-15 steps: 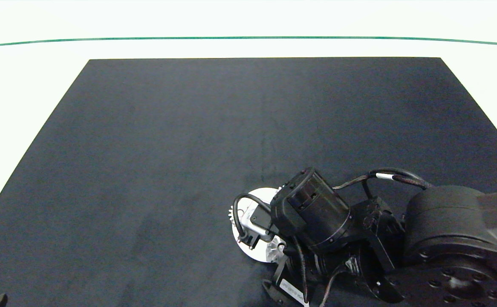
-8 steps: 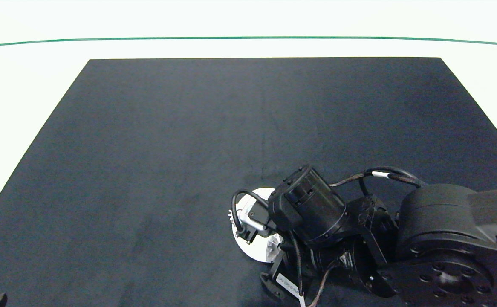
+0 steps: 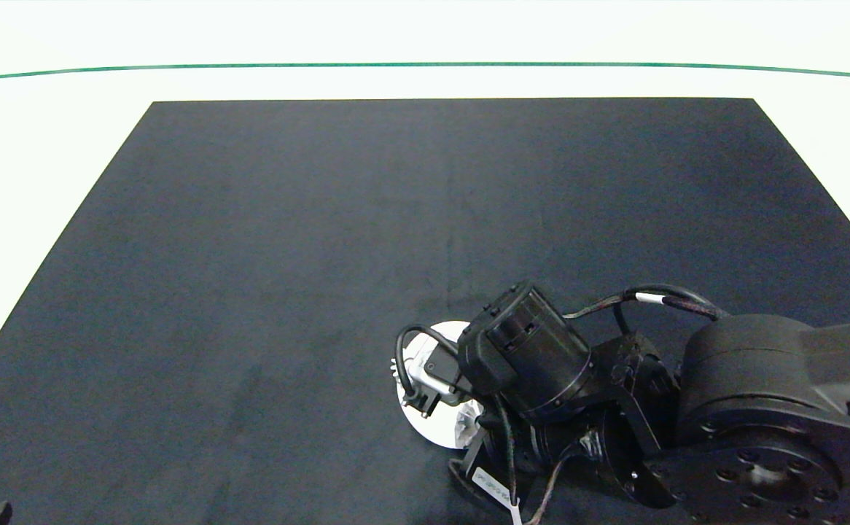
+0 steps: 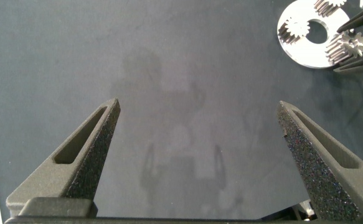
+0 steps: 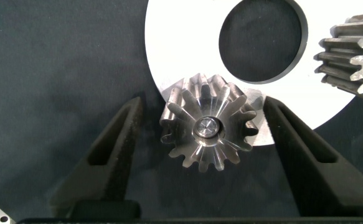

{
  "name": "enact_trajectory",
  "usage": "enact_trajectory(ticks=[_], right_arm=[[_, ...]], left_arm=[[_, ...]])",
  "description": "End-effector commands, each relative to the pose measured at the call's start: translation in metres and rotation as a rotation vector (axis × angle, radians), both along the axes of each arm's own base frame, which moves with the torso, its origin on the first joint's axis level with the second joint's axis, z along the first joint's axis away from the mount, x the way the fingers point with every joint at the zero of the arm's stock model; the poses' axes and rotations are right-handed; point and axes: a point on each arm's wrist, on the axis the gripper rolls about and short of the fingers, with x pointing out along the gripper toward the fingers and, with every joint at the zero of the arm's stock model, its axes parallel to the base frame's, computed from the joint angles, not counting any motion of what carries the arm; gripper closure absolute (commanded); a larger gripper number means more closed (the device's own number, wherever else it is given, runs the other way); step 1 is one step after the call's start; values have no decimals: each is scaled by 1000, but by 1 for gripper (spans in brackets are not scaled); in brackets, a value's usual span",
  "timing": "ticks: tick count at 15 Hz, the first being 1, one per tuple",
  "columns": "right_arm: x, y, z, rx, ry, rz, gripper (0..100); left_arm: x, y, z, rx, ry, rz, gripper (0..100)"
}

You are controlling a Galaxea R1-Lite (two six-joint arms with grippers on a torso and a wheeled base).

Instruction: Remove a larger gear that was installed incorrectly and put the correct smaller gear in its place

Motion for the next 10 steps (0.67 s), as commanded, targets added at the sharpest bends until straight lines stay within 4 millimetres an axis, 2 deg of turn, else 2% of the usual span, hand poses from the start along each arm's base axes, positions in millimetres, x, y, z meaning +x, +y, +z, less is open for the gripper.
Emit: enact_trajectory(ticks=[1, 10], right_arm=[[1, 1, -3, -10, 4, 1, 28], [1, 1, -4, -21, -2, -2, 47]], left_arm=[[-1, 0, 0, 0, -1, 0, 0], [-3, 1, 0, -3, -11, 0, 0]])
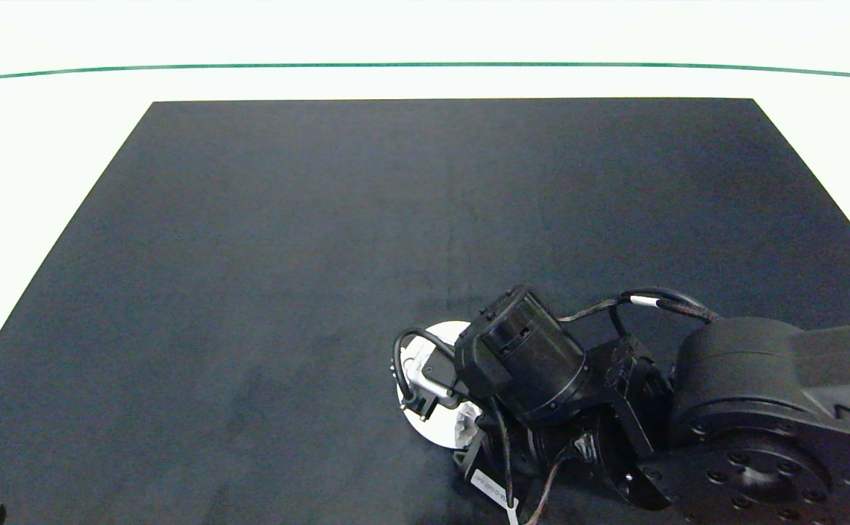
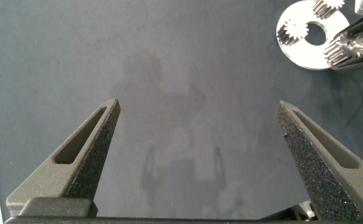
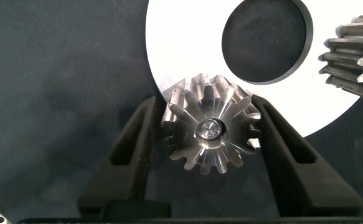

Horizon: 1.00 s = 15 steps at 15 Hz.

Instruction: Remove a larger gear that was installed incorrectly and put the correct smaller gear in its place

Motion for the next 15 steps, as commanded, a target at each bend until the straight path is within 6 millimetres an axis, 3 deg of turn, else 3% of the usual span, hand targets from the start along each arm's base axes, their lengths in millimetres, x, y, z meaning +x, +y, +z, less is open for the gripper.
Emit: enact_trajectory(ticks=[1, 11, 15], right_arm=[[0, 0, -1, -10, -5, -3, 48], [0, 0, -2, -13, -1, -1, 69], [-1, -1, 3, 2, -9, -1, 69]], left_arm=[[-1, 0, 0, 0, -4, 2, 0], [-1, 0, -1, 0, -4, 2, 0], [-1, 0, -1, 0, -2, 2, 0]])
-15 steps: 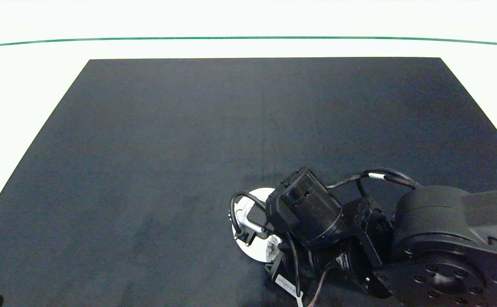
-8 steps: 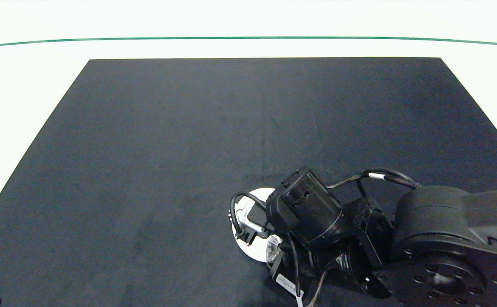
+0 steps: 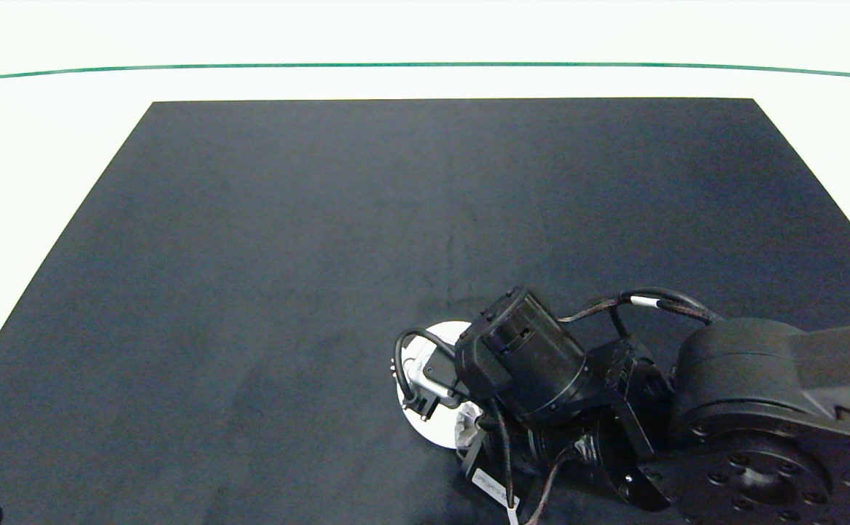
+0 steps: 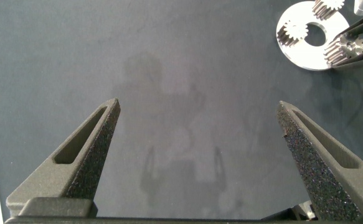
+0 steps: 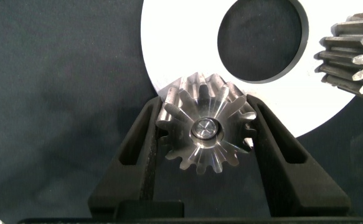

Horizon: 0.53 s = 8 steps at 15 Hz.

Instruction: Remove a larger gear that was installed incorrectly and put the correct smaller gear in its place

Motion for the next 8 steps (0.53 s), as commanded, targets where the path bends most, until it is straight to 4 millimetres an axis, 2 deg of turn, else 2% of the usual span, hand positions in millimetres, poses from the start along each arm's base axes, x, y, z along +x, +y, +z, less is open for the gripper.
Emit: enact_trajectory(ticks=[1, 8], right_arm=[[0, 0, 7, 18, -13, 2, 69], [-3, 0, 18, 44, -31, 8, 69]], left_arm=[[1, 0, 0, 2, 4, 0, 0], [0, 0, 0, 1, 0, 0, 0]])
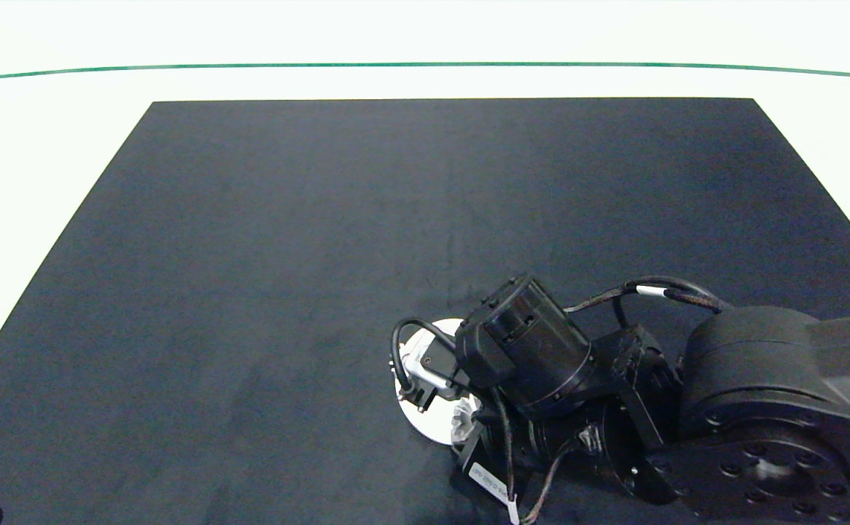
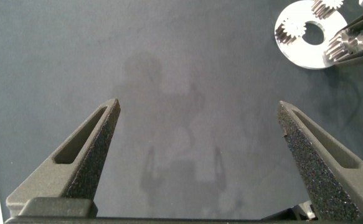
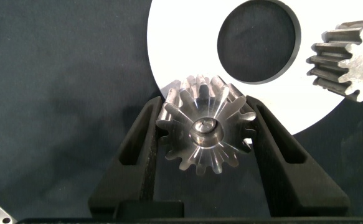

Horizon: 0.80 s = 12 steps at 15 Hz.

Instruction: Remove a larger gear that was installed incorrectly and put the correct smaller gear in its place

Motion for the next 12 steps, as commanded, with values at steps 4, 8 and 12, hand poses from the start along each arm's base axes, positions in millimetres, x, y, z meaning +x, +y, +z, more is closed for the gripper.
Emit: enact_trajectory(ticks=[4, 8, 12], right_arm=[[-4, -6, 25, 50, -38, 1, 69], [-4, -16, 47, 107, -78, -23, 69], [19, -60, 68, 163, -125, -174, 69]], left_arm=[[0, 0, 0, 1, 1, 0, 0], [0, 0, 0, -1, 2, 2, 0], [-1, 0, 0, -1, -1, 2, 0]])
